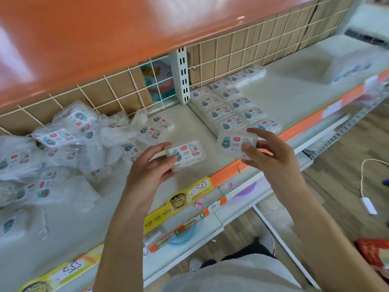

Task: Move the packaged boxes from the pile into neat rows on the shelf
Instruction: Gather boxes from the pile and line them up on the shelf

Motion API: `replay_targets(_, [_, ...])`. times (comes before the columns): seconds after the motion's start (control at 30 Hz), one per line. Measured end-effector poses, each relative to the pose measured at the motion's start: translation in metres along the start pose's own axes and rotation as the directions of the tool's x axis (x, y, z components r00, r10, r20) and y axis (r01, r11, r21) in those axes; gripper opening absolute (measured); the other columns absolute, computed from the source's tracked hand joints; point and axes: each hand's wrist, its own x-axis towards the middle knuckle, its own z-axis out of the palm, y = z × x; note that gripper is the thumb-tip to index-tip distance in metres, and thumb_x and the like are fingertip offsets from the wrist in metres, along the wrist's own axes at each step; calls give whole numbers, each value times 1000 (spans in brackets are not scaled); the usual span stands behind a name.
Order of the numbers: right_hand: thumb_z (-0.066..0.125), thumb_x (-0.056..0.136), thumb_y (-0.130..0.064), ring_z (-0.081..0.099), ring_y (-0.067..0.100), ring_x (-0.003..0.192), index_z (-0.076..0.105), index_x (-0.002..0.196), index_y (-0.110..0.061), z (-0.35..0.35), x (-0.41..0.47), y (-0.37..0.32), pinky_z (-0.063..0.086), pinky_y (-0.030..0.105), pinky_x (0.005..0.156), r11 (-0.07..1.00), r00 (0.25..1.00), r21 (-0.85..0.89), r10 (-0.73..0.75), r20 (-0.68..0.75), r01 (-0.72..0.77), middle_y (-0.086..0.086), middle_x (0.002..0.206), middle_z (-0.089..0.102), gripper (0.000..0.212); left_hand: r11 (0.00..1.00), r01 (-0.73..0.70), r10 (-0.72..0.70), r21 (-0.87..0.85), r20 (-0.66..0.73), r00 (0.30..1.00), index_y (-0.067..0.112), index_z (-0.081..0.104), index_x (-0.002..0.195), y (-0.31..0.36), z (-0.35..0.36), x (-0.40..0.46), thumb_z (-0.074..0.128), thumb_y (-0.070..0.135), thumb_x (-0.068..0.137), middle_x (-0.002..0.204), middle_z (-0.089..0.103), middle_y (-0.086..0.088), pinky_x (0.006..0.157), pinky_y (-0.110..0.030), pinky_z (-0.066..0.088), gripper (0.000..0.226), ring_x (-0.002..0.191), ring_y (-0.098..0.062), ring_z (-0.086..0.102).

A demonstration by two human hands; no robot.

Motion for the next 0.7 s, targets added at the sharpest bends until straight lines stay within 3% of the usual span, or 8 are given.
replay_targets(0.33, [72, 91, -11, 74, 23, 93, 69, 119, -25, -116, 58, -12, 61, 32, 83, 999, 996, 49, 2, -89, 2, 10, 103, 74, 31, 998, -50, 49, 23, 44, 998, 21, 68, 120, -1, 127, 34, 69, 6, 90, 104, 77, -6, 90, -33, 56, 34, 103, -21, 72])
replay_targets(0.57, [73, 90, -13, 75, 22, 91, 65, 122, -19, -197, 136, -25, 61, 26, 77, 999, 999, 40, 11, 33, -12, 7, 100, 76, 33, 998, -58, 55, -21, -120, 991, 22, 68, 119, -15, 234, 51, 71, 8, 89, 107, 76, -2, 91, -35, 57, 33, 104, -19, 72])
replay_targets(0.7, [76, 88, -15, 75, 24, 90, 63, 124, -18, -227, 177, -32, 62, 29, 77, 998, 992, 18, 49, 115, -52, 12, 106, 74, 38, 997, -60, 50, -40, -215, 975, 25, 70, 116, -17, 286, 59, 72, 8, 88, 102, 76, 3, 84, -28, 59, 33, 98, -16, 73])
